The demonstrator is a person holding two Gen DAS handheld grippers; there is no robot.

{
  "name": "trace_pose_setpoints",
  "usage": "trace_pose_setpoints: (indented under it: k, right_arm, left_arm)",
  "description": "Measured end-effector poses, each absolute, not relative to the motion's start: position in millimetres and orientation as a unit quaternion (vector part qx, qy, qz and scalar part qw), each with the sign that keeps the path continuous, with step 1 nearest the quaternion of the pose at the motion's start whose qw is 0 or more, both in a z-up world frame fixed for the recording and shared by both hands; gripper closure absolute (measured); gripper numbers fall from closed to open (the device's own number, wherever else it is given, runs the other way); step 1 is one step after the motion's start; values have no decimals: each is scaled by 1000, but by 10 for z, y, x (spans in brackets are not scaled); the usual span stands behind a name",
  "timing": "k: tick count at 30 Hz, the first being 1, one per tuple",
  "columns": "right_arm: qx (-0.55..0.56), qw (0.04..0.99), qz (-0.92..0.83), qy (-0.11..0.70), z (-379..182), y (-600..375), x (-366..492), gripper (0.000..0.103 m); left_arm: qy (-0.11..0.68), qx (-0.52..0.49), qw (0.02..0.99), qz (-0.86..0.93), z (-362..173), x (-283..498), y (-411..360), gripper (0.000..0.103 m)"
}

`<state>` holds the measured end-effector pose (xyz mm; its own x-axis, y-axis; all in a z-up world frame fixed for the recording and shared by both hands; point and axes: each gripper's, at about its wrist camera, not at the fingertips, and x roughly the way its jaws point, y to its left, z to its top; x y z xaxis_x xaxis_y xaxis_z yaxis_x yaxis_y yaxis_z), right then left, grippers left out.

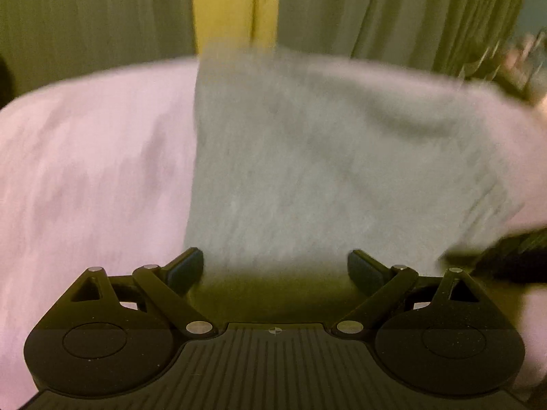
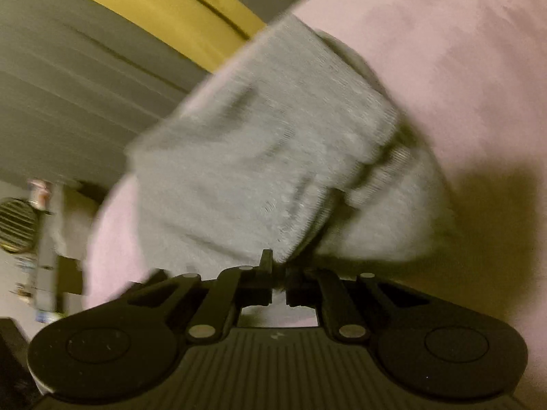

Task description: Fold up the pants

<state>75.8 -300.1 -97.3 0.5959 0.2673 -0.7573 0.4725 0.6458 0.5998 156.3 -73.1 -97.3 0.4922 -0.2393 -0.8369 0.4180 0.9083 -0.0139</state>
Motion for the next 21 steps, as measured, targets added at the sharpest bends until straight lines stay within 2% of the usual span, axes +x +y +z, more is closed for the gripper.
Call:
trace_pose_setpoints:
  k: [1, 2, 4, 5, 6, 10, 11, 12, 16, 18, 20, 21]
  right_arm:
    - [413, 785, -64, 457, -1032, -3026, 797, 97]
    - [416, 781, -59, 461, -1014, -3048, 839, 91]
    - [408, 786, -58, 460, -803, -3085, 859, 76]
    - [372, 808, -67, 451, -602, -3061, 857, 63]
    - [342, 828, -71, 438, -428, -3054, 833, 57]
    - [280, 880, -39, 382, 48, -2965, 1006, 42]
    - [272, 886, -20, 374, 66, -2907, 1134, 42]
    - [264, 887, -3, 378, 26, -2849, 1313, 42]
    - [248, 857, 42, 450, -397, -2691, 2068, 71]
    - [231, 855, 18, 464, -564, -2740, 2340, 78]
    - [218, 863, -55, 453, -622, -2961, 2494, 103]
    - [243, 862, -64, 441, -634, -3113, 2526, 103]
  left_arm:
    - [458, 103, 863, -187, -1023, 1548, -710, 4]
    - [455, 100, 865, -184, -1034, 1546, -686, 3]
    - [465, 79, 863, -182, -1029, 1596, -641, 3]
    - [469, 72, 862, -179, -1039, 1626, -626, 2]
    - [470, 70, 862, -178, -1055, 1639, -621, 1]
    - [456, 76, 869, -177, -1116, 1567, -616, 1]
    - [458, 72, 868, -178, -1138, 1562, -604, 1]
    - [465, 58, 865, -179, -1158, 1584, -568, 1]
    - [467, 40, 863, -187, -1199, 1625, -516, 0]
    - [457, 52, 867, -190, -1215, 1599, -535, 0]
    - [447, 63, 871, -192, -1230, 1554, -534, 0]
    - [440, 72, 874, -194, -1236, 1539, -546, 0]
